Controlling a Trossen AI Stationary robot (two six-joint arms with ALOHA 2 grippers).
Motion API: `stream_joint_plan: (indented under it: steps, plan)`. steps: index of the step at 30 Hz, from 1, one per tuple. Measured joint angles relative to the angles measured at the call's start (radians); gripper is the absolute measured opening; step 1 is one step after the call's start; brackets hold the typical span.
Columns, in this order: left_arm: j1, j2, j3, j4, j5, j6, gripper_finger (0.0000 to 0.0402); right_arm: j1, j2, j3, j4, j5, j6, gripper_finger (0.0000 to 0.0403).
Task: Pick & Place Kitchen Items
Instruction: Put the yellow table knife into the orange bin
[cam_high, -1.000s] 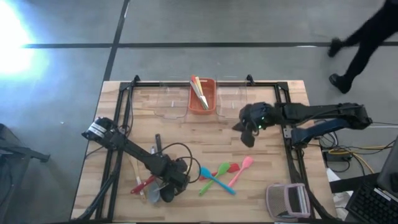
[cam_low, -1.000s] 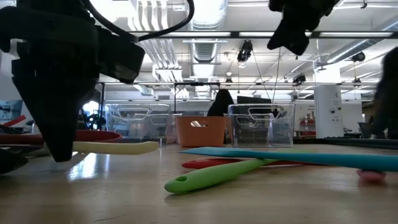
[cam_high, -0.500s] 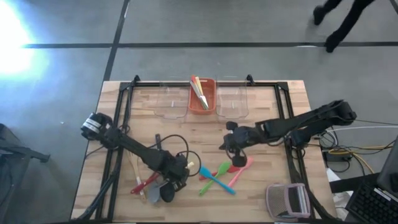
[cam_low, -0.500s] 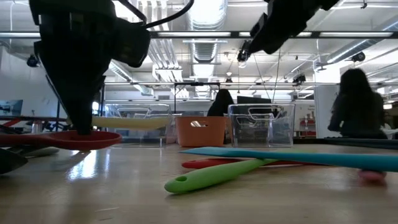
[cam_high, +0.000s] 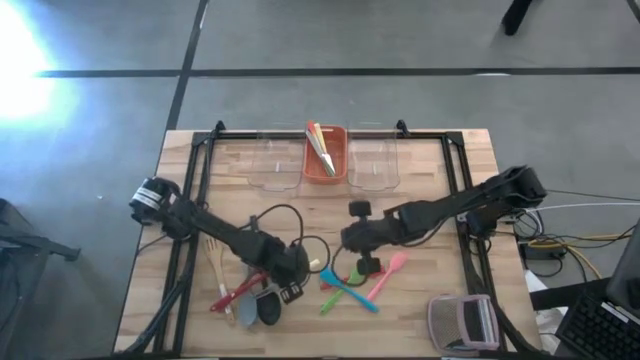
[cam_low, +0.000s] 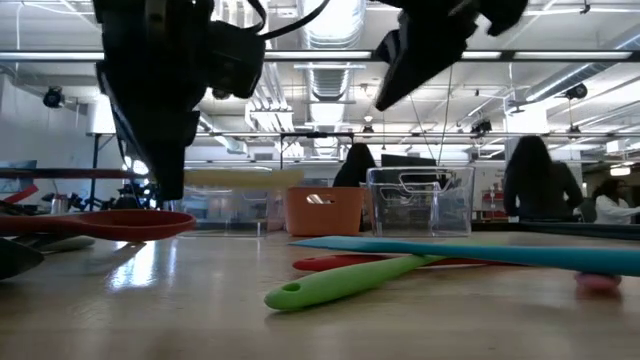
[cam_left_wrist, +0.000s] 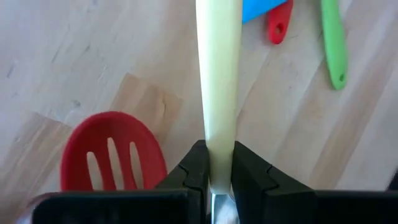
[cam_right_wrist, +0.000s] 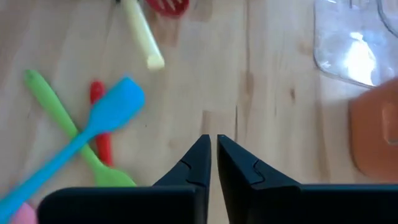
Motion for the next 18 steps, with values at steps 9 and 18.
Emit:
stream_joint_plan:
  steps: [9,18]
  plan:
    - [0.105,-0.089,-0.015,0.073,-0.113,0.113,0.0044,0.033,-0.07,-0.004,-0.229,0.327,0.183,0.0036]
    - [0.299,-0.162,-0.015,0.293,-0.165,0.278,0.0044,-0.009,-0.292,-0.093,-0.284,0.332,0.331,0.0019]
